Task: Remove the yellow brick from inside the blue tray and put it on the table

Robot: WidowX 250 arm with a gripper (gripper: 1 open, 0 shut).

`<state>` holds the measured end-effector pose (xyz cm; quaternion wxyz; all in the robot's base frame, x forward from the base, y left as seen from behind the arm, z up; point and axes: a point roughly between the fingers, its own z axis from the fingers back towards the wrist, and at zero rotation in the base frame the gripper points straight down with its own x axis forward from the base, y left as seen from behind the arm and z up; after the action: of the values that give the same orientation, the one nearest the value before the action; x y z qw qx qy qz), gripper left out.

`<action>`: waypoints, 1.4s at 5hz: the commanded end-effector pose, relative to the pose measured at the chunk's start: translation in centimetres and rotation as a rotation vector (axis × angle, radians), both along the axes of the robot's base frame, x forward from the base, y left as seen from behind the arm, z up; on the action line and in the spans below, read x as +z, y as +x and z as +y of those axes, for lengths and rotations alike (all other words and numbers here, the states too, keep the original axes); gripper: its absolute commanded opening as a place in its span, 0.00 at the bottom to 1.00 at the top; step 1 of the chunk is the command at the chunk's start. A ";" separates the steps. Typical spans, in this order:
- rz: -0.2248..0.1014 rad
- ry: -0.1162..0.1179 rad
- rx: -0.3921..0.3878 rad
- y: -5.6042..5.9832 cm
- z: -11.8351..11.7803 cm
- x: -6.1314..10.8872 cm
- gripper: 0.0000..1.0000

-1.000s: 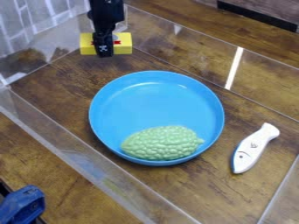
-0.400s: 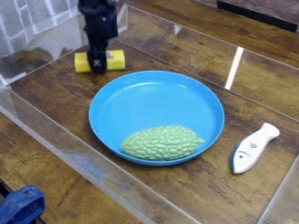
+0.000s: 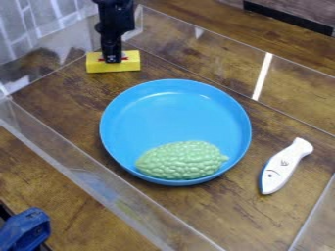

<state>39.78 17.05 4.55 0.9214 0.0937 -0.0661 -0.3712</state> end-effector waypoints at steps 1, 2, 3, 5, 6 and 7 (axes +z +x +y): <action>-0.058 0.009 0.004 0.7 0.9 1.7 1.00; -0.059 -0.001 -0.006 0.7 1.0 1.2 1.00; -0.057 -0.007 -0.012 0.7 1.2 0.7 1.00; -0.058 -0.017 -0.033 1.0 1.4 -0.3 1.00; -0.057 -0.020 -0.043 1.2 1.5 -0.8 1.00; -0.055 -0.026 -0.050 1.3 1.6 -1.2 1.00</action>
<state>41.14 17.60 2.80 0.9104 0.0805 -0.0911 -0.3955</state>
